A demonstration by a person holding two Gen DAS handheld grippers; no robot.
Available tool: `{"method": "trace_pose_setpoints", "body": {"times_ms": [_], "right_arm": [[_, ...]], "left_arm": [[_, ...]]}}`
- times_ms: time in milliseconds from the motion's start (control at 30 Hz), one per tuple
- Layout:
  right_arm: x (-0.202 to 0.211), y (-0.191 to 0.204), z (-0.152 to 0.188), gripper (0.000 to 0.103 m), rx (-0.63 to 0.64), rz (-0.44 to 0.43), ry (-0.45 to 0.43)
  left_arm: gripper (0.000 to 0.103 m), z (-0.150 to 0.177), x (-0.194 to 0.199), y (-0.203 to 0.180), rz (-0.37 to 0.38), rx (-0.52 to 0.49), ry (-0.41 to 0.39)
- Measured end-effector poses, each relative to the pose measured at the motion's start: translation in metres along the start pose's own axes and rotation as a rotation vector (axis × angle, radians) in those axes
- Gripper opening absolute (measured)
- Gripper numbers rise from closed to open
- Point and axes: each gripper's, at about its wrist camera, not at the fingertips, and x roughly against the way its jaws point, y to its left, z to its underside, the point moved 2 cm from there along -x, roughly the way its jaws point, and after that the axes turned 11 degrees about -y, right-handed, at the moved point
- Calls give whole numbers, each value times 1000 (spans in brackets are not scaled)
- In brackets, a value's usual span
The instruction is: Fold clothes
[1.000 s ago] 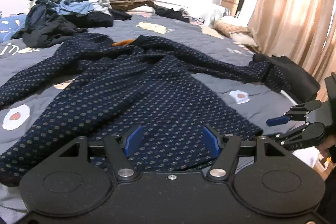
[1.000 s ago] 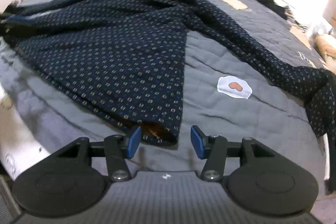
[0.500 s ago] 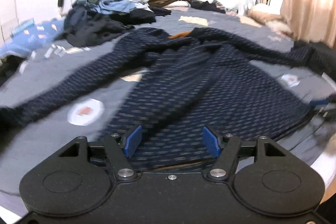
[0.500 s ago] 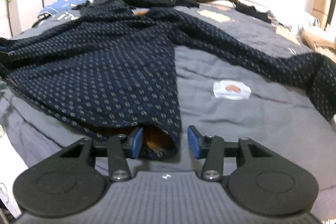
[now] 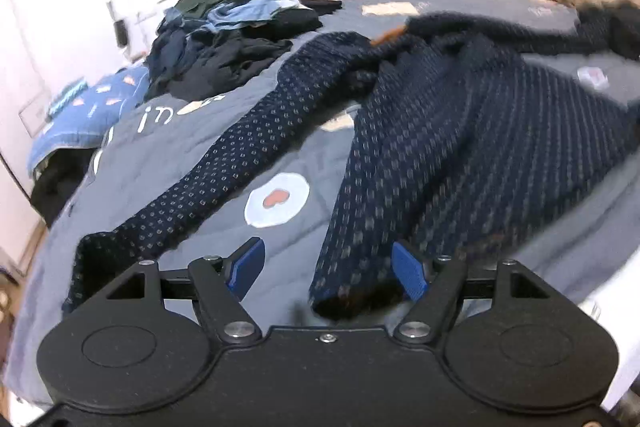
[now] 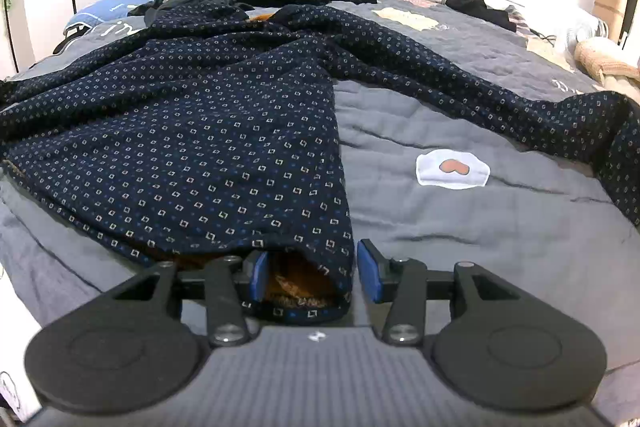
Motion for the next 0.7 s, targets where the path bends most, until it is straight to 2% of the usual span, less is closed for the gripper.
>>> {"method": "trace_pose_setpoints", "body": {"times_ms": [133, 200, 267, 333, 467, 600, 700], "right_arm": [[-1, -2, -4, 44, -36, 14, -5], [0, -5, -9, 35, -72, 22, -22], [2, -10, -12, 5, -118, 38, -35], [4, -16, -15, 3, -167, 59, -52], [15, -28, -22, 3, -263, 51, -92], [17, -21, -22, 3, -178, 57, -79], [15, -20, -20, 3, -165, 59, -69]], "left_arm": [[70, 7, 1, -15, 41, -69, -17], [70, 18, -7, -26, 21, -167, 22], [70, 24, -12, -32, 0, -232, 24], [69, 27, -14, -35, -17, -270, 15], [66, 24, -12, -27, -36, -222, -15], [53, 26, -18, -26, -38, -250, 14], [51, 30, -18, -34, -30, -311, 17]]}}
